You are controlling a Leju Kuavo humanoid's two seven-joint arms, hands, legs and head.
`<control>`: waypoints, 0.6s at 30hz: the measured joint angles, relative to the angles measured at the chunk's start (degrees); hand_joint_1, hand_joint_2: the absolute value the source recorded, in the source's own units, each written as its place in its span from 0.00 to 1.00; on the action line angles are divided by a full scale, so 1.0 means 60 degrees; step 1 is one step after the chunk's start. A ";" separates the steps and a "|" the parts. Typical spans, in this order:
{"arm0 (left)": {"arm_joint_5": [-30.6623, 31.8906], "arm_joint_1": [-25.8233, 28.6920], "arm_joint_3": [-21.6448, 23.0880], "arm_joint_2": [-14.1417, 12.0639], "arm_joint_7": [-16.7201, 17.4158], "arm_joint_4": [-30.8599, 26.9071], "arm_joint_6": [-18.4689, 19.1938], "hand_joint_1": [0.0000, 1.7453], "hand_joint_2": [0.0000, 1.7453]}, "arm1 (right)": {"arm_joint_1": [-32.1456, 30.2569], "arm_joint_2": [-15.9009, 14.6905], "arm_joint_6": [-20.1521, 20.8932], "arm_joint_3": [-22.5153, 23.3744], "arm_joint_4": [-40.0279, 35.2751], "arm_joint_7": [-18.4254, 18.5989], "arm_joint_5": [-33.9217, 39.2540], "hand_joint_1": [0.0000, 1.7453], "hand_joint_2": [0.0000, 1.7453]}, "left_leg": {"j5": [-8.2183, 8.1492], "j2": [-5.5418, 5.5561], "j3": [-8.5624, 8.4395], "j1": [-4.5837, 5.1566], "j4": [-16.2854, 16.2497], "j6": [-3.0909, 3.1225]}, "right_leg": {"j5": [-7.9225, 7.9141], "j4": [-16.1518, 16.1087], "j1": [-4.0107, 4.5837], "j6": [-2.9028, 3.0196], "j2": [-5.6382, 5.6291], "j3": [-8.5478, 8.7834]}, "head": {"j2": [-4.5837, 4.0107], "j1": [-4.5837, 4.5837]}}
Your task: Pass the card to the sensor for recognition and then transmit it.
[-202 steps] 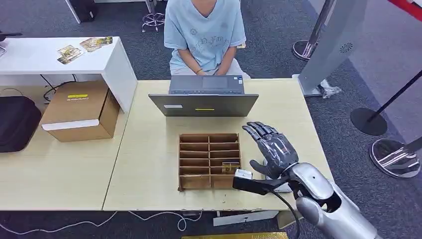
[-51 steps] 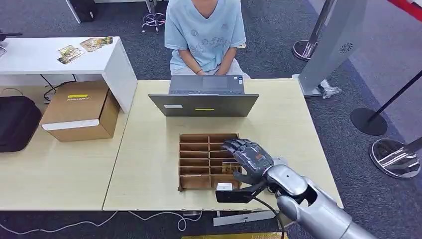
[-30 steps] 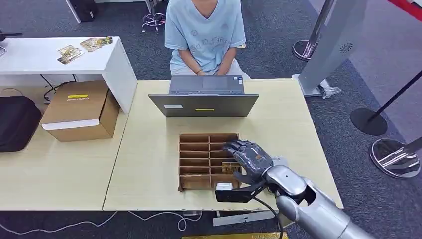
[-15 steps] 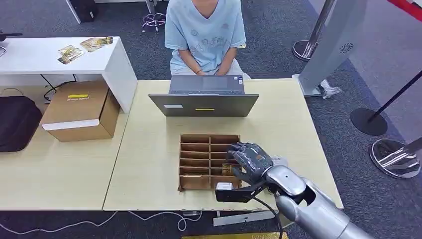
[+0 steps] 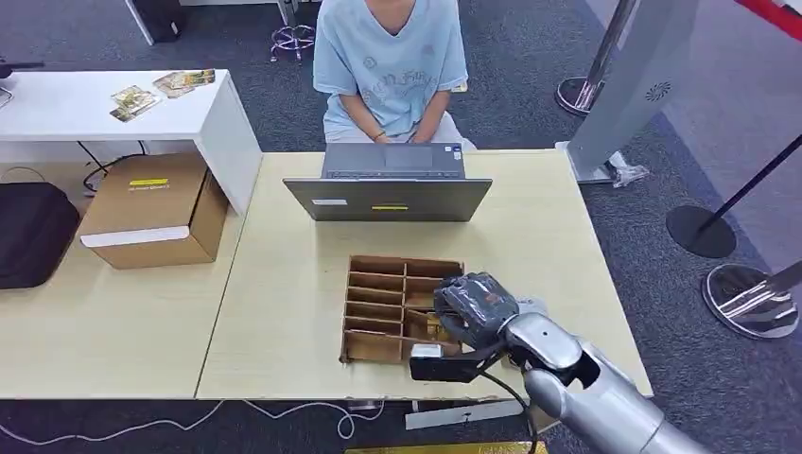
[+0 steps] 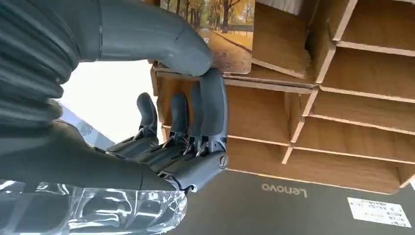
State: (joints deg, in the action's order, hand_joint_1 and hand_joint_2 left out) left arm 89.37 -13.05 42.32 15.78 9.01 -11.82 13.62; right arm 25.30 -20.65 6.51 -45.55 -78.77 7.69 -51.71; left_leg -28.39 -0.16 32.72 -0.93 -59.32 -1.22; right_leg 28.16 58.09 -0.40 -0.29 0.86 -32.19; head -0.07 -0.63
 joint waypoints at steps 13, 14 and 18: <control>-0.0015 -0.0082 0.0331 0.0000 -0.0026 -0.0004 0.0004 0.00 0.00 | -0.0001 0.0029 -0.0015 0.0007 0.0138 -0.0040 -0.0004 0.34 1.00 | 0.0005 -0.0001 0.0001 -0.0002 0.0000 0.0003 | -0.0005 0.0000 0.0002 0.0002 -0.0001 0.0000 | 0.0000 0.0000; -0.0015 -0.0090 0.0357 0.0000 -0.0036 -0.0004 0.0004 0.00 0.00 | -0.0001 0.0029 -0.0015 0.0007 0.0146 -0.0044 -0.0004 0.33 1.00 | 0.0006 -0.0001 0.0001 -0.0002 -0.0001 0.0003 | -0.0005 0.0001 0.0002 0.0002 0.0000 0.0000 | 0.0000 0.0004; -0.0022 -0.0151 0.0583 0.0000 -0.0113 -0.0011 0.0004 0.00 0.00 | -0.0001 0.0047 -0.0022 0.0007 0.0168 -0.0058 -0.0004 0.30 1.00 | 0.0006 0.0000 0.0002 -0.0002 0.0000 0.0004 | -0.0006 0.0001 0.0002 0.0001 0.0000 0.0000 | 0.0000 0.0004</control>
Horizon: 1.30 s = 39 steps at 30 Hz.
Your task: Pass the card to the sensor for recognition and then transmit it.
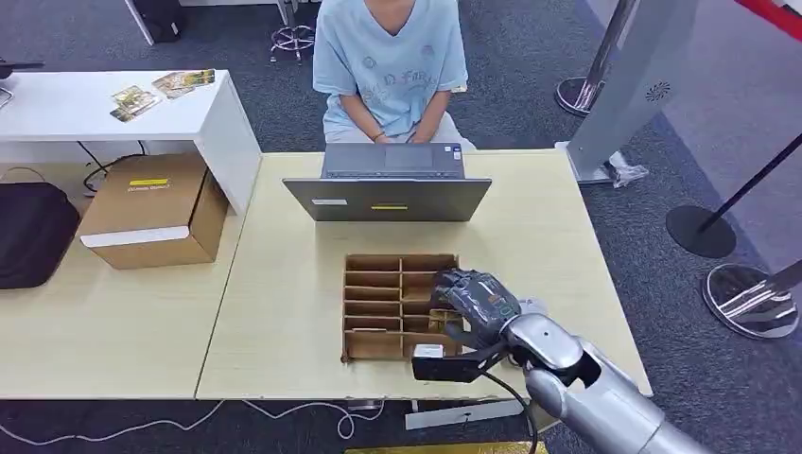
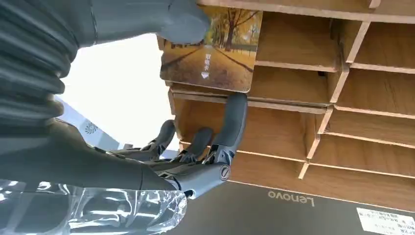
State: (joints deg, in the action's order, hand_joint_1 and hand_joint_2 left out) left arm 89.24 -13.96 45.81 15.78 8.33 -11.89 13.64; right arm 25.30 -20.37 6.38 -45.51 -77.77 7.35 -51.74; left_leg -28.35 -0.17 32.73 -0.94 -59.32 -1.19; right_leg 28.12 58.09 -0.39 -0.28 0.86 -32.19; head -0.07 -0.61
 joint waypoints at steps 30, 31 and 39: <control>-0.0029 -0.0274 0.1202 0.0004 -0.0211 -0.0047 -0.0004 0.00 0.00 | -0.0112 0.0077 -0.0299 0.0281 -0.0018 0.0033 -0.0171 0.80 1.00 | 0.0002 0.0015 0.0005 0.0000 -0.0001 0.0003 | -0.0001 0.0000 0.0000 -0.0001 0.0013 0.0000 | 0.0000 -0.0004; -0.0029 -0.0282 0.1228 0.0000 -0.0211 -0.0047 -0.0004 0.00 0.00 | -0.0131 0.0077 -0.0299 0.0281 -0.0018 0.0025 -0.0175 0.78 1.00 | 0.0002 0.0015 0.0005 0.0001 -0.0001 0.0003 | -0.0001 -0.0001 -0.0001 -0.0001 0.0013 0.0000 | 0.0000 -0.0004; -0.0018 -0.0337 0.1552 0.0004 -0.0222 -0.0047 -0.0004 0.00 0.00 | -0.0152 0.0080 -0.0299 0.0309 -0.0029 0.0033 -0.0175 0.79 1.00 | 0.0010 0.0019 0.0006 0.0001 -0.0002 -0.0004 | -0.0008 -0.0001 -0.0001 -0.0010 0.0014 0.0000 | 0.0000 -0.0004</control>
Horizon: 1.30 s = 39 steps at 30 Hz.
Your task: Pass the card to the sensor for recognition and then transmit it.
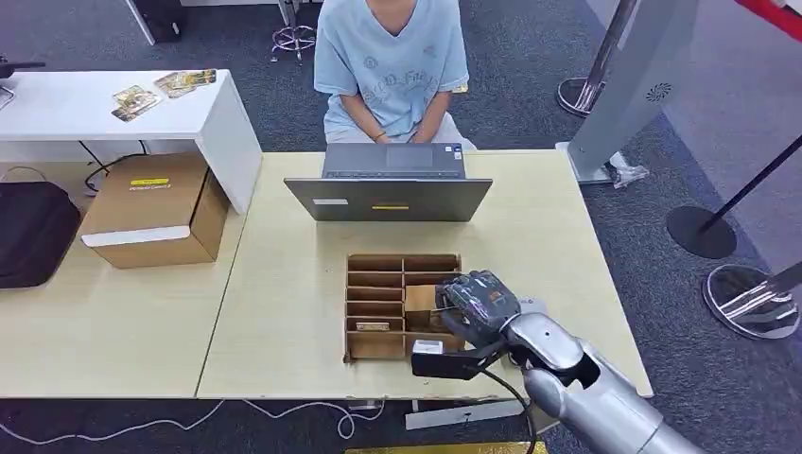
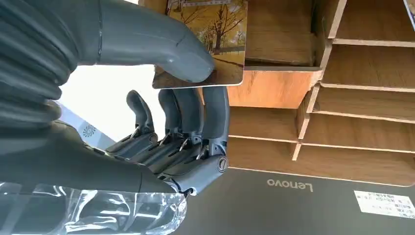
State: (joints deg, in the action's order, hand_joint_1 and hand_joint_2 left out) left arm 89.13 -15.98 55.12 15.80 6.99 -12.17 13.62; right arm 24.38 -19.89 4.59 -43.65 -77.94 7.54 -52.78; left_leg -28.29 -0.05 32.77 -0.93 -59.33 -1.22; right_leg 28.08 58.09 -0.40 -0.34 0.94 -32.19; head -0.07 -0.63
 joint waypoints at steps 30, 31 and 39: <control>0.0033 -0.0127 0.1166 0.0015 -0.0036 -0.0080 -0.0036 0.00 0.00 | -0.0191 -0.0033 -0.0113 0.0554 -0.0448 -0.0044 -0.0007 0.88 1.00 | 0.0005 0.0003 0.0003 0.0000 -0.0001 0.0004 | -0.0006 -0.0001 -0.0001 -0.0002 0.0002 -0.0002 | 0.0000 0.0004; 0.0033 -0.0130 0.1181 0.0015 -0.0055 -0.0080 -0.0044 0.00 0.00 | -0.0198 -0.0040 -0.0120 0.0587 -0.0477 -0.0044 0.0004 0.88 1.00 | 0.0005 0.0003 0.0003 0.0000 -0.0001 0.0004 | -0.0006 -0.0001 -0.0001 -0.0002 0.0002 -0.0002 | 0.0000 0.0004; 0.0033 -0.0135 0.1195 0.0015 -0.0098 -0.0080 -0.0069 0.00 0.00 | -0.0248 -0.0146 -0.0168 0.0835 -0.0703 -0.0077 0.0226 0.90 1.00 | 0.0005 0.0005 0.0005 0.0001 -0.0001 0.0004 | -0.0007 -0.0001 -0.0001 -0.0003 0.0003 -0.0002 | 0.0000 0.0004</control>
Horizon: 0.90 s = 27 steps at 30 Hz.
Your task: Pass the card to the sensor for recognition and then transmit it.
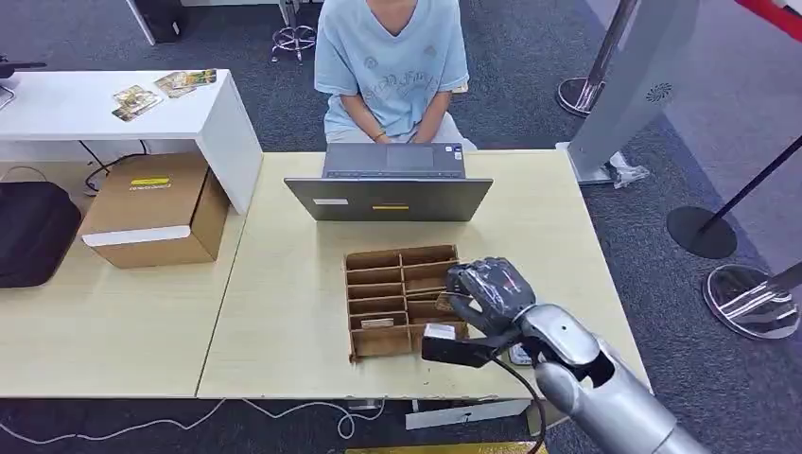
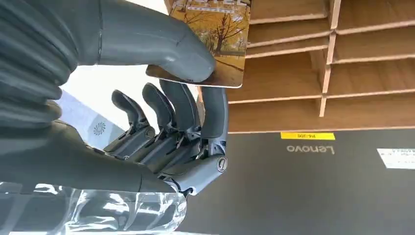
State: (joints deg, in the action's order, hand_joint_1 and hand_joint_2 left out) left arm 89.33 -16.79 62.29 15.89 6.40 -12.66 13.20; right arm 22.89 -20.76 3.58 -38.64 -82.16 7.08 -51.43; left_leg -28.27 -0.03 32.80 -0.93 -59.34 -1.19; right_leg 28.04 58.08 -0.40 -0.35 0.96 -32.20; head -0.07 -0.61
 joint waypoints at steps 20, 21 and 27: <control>-0.0106 -0.0001 0.0000 -0.0004 -0.0073 0.0000 -0.0135 0.00 0.00 | -0.0188 -0.0164 -0.0255 0.0812 -0.0670 0.0040 0.0146 1.00 1.00 | 0.0003 0.0008 0.0003 0.0002 -0.0002 0.0005 | -0.0001 0.0000 -0.0002 -0.0001 0.0007 -0.0001 | 0.0000 0.0000; -0.0120 0.0000 0.0000 -0.0004 -0.0073 0.0000 -0.0146 0.00 0.00 | -0.0225 -0.0171 -0.0299 0.0852 -0.0714 0.0051 0.0138 1.00 1.00 | 0.0003 0.0009 0.0004 0.0002 -0.0002 0.0005 | -0.0001 0.0000 -0.0002 -0.0001 0.0007 -0.0001 | 0.0000 0.0000; -0.0182 0.0003 0.0000 -0.0004 -0.0087 0.0000 -0.0179 0.00 0.00 | -0.0387 -0.0171 -0.0397 0.1049 -0.0878 0.0066 0.0109 1.00 1.00 | 0.0003 0.0018 0.0008 0.0003 -0.0002 0.0005 | -0.0001 -0.0001 -0.0002 -0.0001 0.0015 -0.0001 | 0.0000 -0.0004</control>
State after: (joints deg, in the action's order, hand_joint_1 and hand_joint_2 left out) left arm 88.24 -16.77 62.29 15.87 5.88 -12.66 12.13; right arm 20.57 -21.79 1.20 -32.35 -87.43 7.48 -50.77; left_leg -28.25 0.08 32.85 -0.91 -59.35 -1.16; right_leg 28.03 58.08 -0.41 -0.36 1.05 -32.20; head -0.07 -0.63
